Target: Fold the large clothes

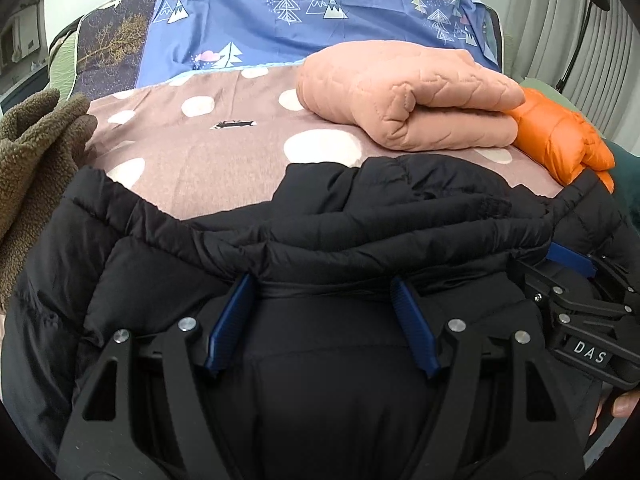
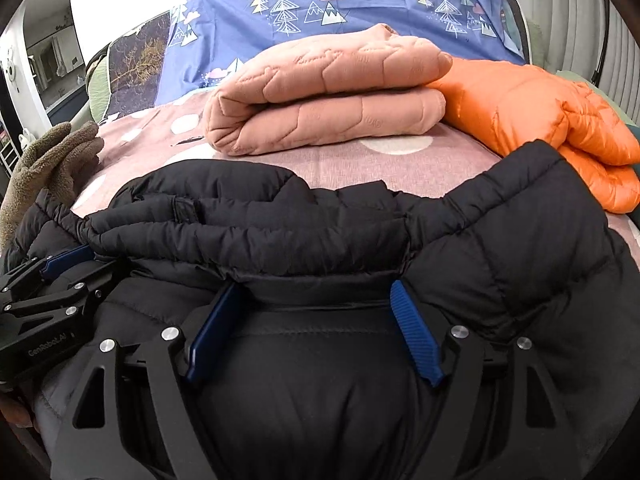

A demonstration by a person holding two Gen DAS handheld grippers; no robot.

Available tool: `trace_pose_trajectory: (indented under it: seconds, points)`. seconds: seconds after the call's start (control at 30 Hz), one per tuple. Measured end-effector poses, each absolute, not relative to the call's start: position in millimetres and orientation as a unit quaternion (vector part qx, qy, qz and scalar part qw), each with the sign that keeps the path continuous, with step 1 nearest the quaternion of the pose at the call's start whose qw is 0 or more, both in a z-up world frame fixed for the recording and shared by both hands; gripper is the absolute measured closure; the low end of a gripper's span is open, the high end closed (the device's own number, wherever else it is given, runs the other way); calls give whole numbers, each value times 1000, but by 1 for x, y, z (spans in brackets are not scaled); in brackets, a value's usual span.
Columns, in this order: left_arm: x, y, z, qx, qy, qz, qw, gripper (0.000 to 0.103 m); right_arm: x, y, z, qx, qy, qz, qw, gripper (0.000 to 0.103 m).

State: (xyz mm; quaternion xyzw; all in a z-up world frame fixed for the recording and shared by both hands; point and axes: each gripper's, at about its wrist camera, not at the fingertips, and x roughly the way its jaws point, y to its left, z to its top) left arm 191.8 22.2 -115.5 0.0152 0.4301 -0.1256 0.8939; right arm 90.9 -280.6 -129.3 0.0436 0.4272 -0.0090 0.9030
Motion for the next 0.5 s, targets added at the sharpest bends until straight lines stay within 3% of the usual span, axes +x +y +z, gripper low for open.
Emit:
trace_pose_trajectory:
  seconds: [0.33, 0.4, 0.47, 0.5]
  points:
    - [186, 19, -112, 30, 418, -114, 901, 33, 90, -279, -126, 37, 425, -7, 905, 24]
    - [181, 21, -105, 26, 409, -112, 906, 46, 89, -282, -121, 45, 431, -5, 901, 24]
    - [176, 22, -94, 22, 403, -109, 908, 72, 87, -283, -110, 61, 436, -16, 898, 31]
    - [173, 24, -86, 12, 399, -112, 910, 79, 85, -284, -101, 78, 433, -19, 898, 34]
